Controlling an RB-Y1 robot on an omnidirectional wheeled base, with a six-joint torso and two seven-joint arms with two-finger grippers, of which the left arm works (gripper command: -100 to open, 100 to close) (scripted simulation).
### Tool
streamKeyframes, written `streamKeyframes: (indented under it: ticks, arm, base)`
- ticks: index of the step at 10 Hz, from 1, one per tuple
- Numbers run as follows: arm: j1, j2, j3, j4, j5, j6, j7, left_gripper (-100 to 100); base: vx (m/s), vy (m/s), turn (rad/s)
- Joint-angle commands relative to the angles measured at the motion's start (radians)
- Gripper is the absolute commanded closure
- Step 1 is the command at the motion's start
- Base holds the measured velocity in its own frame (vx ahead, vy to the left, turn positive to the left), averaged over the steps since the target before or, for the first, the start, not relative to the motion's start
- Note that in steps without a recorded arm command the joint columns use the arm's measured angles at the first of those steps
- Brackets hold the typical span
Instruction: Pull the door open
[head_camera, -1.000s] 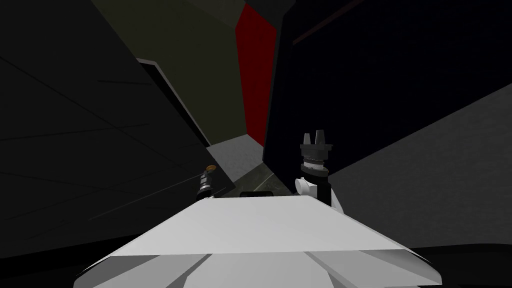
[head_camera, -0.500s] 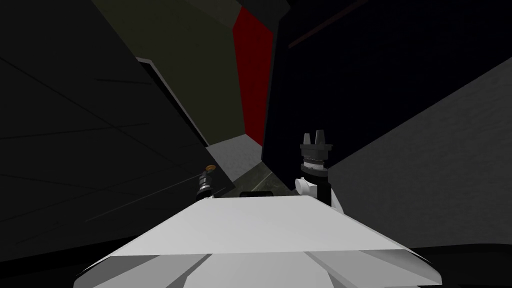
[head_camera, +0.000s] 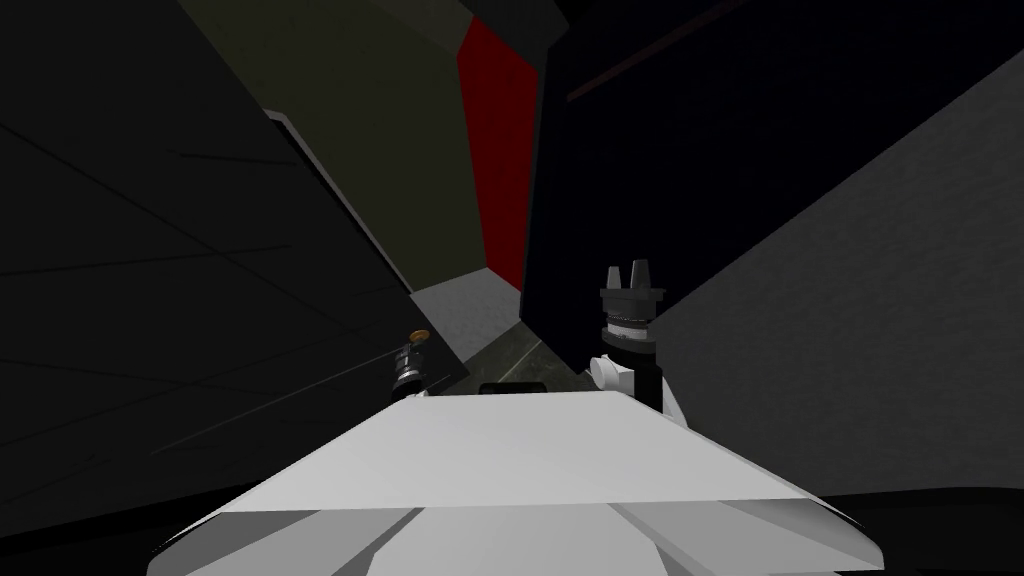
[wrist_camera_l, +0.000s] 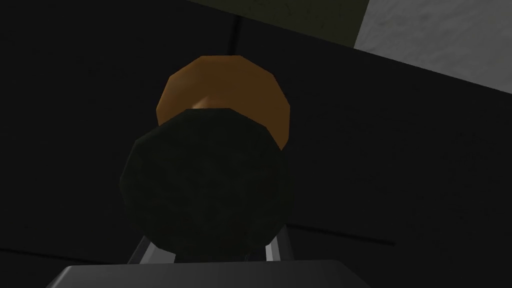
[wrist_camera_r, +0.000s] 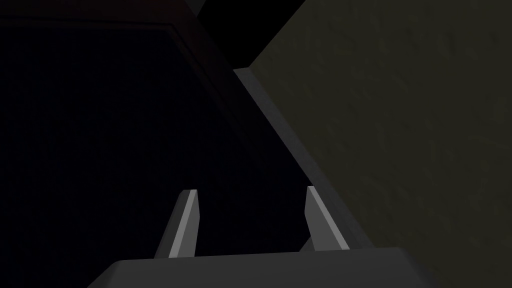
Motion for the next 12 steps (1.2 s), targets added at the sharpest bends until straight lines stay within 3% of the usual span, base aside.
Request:
streamKeyframes:
  ticks: [1,12]
  arm:
    - [-0.005,-0.004,-0.004,-0.011,0.011,0.0,0.05,100]
    - [-0.026,0.009,-0.001,0.02,0.078,0.001,0.299,100]
  base:
    - [-0.05,-0.006,-0.082]
    - [-0.052,0.0,-0.07]
